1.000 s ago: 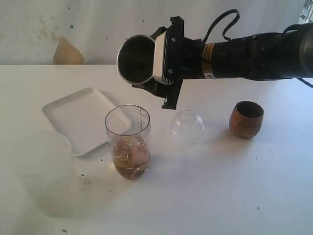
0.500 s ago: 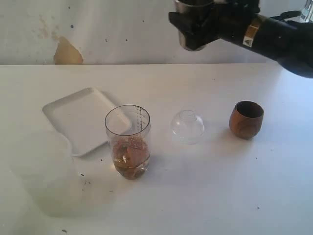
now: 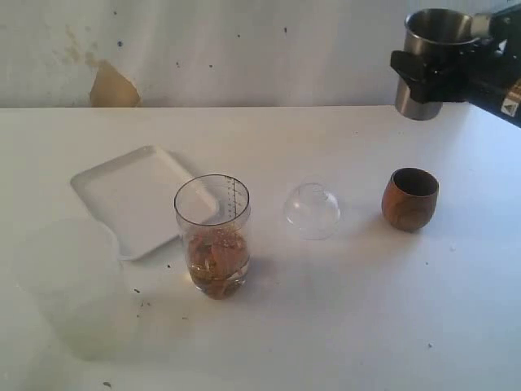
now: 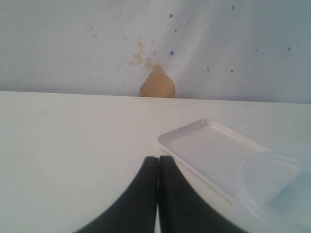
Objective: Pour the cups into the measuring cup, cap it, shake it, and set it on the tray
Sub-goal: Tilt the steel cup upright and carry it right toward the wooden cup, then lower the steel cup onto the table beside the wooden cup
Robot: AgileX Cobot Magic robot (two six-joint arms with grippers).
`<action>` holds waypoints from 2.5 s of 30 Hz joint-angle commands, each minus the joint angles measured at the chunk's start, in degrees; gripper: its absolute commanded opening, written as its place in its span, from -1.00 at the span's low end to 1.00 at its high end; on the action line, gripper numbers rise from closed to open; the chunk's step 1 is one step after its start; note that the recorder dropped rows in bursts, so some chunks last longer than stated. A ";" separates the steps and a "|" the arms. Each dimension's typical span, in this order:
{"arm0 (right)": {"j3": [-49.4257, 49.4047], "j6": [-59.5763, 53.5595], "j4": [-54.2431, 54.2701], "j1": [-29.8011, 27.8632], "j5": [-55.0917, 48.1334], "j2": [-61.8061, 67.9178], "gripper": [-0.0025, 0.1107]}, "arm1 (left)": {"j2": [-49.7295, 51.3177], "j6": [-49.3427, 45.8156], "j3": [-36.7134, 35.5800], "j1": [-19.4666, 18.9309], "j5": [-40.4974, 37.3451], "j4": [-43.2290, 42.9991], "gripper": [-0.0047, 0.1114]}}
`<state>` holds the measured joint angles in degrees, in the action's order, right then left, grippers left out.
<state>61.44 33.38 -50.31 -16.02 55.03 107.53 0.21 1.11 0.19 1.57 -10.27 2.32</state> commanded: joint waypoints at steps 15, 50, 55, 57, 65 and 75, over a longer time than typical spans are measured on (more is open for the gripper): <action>-11.94 8.55 -11.23 -1.69 9.74 -9.99 -0.96 | -0.21 0.15 -0.19 -0.20 0.41 0.28 -0.91; -47.63 -27.34 15.72 -1.69 14.94 -7.64 -0.96 | -0.21 0.15 -0.19 -0.20 0.41 0.28 -0.91; -44.11 -28.60 12.34 -1.69 14.94 -5.71 -0.96 | -0.21 0.15 -0.19 -0.20 0.41 0.28 -0.91; -42.98 -28.60 11.42 -1.69 14.94 -5.71 -0.96 | -0.21 0.15 -0.19 -0.20 0.41 0.28 -0.91; -36.31 -20.47 -7.77 -1.69 14.94 -3.02 -0.96 | -0.21 0.15 -0.19 -0.20 0.41 0.28 -0.91; -31.85 -18.21 -17.77 1.71 14.94 4.47 -0.96 | -0.21 0.15 -0.19 -0.20 0.41 0.28 -0.91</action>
<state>27.91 14.53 -66.17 -16.37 68.67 110.99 0.21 1.11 0.19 1.57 -10.27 2.32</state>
